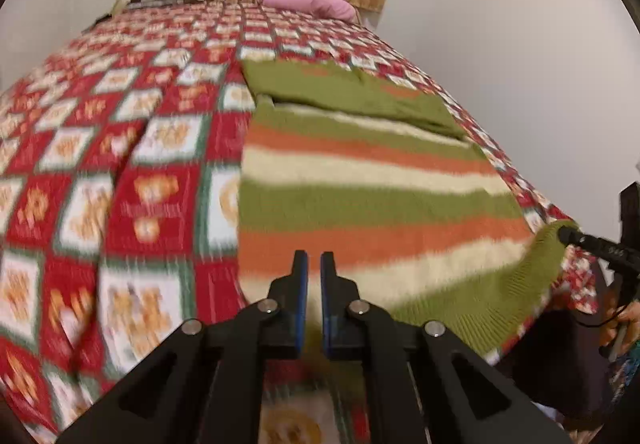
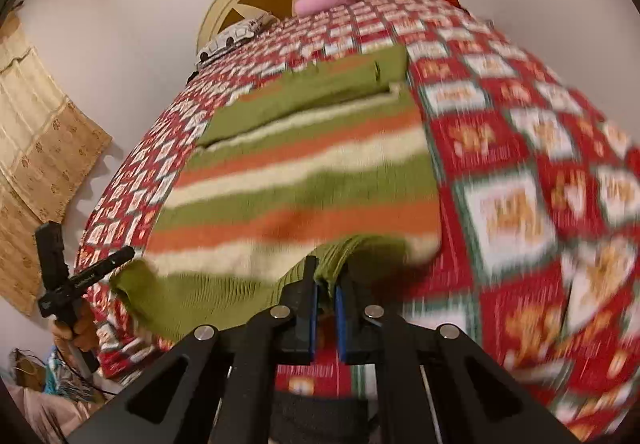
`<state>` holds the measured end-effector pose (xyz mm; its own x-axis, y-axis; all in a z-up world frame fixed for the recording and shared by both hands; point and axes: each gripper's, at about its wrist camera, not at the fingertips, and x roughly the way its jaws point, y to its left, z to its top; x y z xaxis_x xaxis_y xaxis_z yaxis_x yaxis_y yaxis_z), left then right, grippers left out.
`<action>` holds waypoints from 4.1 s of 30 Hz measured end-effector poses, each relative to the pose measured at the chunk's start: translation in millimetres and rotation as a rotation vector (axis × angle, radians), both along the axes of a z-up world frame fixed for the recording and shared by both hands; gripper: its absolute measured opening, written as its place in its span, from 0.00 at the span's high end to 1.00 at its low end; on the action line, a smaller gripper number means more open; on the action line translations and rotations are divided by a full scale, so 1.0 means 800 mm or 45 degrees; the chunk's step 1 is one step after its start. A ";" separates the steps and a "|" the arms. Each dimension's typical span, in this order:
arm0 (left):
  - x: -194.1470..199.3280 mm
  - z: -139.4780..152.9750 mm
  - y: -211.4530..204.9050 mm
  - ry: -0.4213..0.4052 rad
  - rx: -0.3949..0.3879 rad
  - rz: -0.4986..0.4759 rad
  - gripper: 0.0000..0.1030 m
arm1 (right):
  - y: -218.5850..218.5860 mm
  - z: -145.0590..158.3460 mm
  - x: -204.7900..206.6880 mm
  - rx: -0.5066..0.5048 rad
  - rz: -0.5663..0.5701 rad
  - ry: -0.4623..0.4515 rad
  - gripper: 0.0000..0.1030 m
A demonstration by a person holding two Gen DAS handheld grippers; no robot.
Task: Fold small clothes
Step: 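Grasp the ribbed green hem with both grippers, then lift the hem with both grippers and fold it toward the collar, then lower the folded hem onto the sweater and open both grippers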
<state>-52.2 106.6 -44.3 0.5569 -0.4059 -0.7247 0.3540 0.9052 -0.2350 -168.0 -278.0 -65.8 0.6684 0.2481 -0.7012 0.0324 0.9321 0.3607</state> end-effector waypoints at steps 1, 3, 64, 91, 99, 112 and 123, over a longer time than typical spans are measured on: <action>0.009 0.002 -0.001 -0.007 0.007 0.003 0.94 | -0.002 0.005 0.010 -0.012 -0.005 -0.012 0.94; 0.029 0.007 -0.002 -0.018 0.024 0.015 0.94 | -0.008 0.012 0.031 -0.014 -0.018 -0.030 0.94; 0.046 -0.054 -0.030 0.002 -0.097 -0.509 0.84 | 0.033 -0.068 0.139 -0.518 0.202 0.039 0.40; 0.163 0.027 -0.031 -0.104 -0.197 -0.114 0.95 | 0.015 0.060 0.159 -0.475 -0.161 -0.284 0.91; 0.219 0.040 -0.045 -0.136 -0.207 -0.040 0.95 | 0.004 0.067 0.224 -0.503 -0.191 -0.285 0.91; 0.343 0.042 -0.078 -0.136 -0.127 0.033 0.95 | -0.005 0.069 0.371 -0.611 -0.209 -0.280 0.91; 0.445 -0.029 -0.110 -0.054 -0.008 0.180 0.95 | -0.018 -0.005 0.500 -0.711 -0.254 -0.179 0.91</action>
